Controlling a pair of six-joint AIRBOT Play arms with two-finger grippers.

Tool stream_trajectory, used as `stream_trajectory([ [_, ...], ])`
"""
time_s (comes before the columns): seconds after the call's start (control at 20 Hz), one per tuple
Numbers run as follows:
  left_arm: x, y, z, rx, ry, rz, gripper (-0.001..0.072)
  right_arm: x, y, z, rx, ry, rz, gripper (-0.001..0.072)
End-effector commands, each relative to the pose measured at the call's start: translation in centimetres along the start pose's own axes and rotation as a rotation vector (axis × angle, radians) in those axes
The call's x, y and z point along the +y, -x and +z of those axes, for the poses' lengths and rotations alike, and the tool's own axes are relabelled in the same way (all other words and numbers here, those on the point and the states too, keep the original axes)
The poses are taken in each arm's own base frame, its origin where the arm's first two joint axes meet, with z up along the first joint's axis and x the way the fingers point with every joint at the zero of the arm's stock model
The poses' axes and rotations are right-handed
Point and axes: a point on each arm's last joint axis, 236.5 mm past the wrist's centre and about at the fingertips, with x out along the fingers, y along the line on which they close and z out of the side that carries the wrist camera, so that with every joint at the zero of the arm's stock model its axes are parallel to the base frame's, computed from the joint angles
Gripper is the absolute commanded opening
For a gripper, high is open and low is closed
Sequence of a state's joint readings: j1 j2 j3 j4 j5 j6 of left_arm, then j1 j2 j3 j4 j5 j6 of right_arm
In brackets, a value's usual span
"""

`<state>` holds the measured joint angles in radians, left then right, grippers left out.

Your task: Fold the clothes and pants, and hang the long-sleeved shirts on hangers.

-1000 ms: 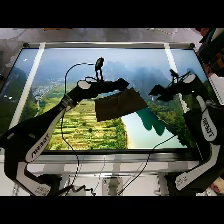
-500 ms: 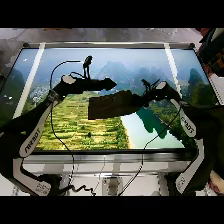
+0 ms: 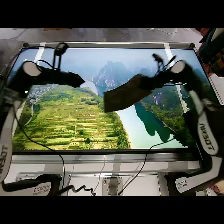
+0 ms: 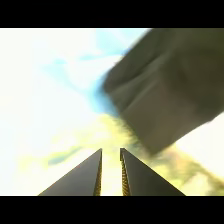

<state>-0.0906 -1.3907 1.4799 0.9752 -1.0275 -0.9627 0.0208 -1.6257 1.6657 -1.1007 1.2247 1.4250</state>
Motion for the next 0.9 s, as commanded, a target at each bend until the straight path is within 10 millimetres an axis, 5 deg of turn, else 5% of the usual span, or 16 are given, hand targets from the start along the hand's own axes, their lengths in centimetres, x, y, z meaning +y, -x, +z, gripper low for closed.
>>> stream_trajectory([
  [0.0,2.6,7.4,1.3,-0.042,-0.093,0.196,0.0136,-6.7,13.4,-2.4,-0.05,-0.215,-0.3,0.0012],
  [0.2,1.3,10.7,2.8,-0.109,-0.124,0.223,0.0136,-11.1,28.4,-9.8,-0.157,-0.455,-0.574,0.0012],
  [0.4,1.2,10.9,2.9,-0.114,-0.126,0.225,0.0136,-14.8,43.3,-18.2,-0.406,-0.684,-0.986,0.0012],
  [0.5,1.2,10.9,2.9,-0.113,-0.126,0.225,0.0136,-15.0,48.2,-23.2,-0.471,-0.835,-1.139,0.0012],
  [0.65,1.2,10.9,2.9,-0.113,-0.126,0.225,0.0136,-14.6,51.1,-29.1,-0.489,-1.053,-1.243,0.0013],
  [0.7,1.2,10.9,2.9,-0.113,-0.126,0.225,0.0136,-14.7,51.7,-30.2,-0.499,-1.107,-1.262,0.0056],
  [0.75,1.2,10.9,2.9,-0.113,-0.126,0.225,0.0136,-14.9,52.1,-30.8,-0.537,-1.166,-1.265,0.0278],
  [0.8,1.2,10.9,2.9,-0.113,-0.126,0.225,0.0136,-15.1,52.3,-30.7,-0.594,-1.207,-1.254,0.059],
  [0.85,1.2,10.9,2.9,-0.113,-0.126,0.225,0.0136,-15.2,52.4,-30.3,-0.617,-1.201,-1.24,0.0704],
])
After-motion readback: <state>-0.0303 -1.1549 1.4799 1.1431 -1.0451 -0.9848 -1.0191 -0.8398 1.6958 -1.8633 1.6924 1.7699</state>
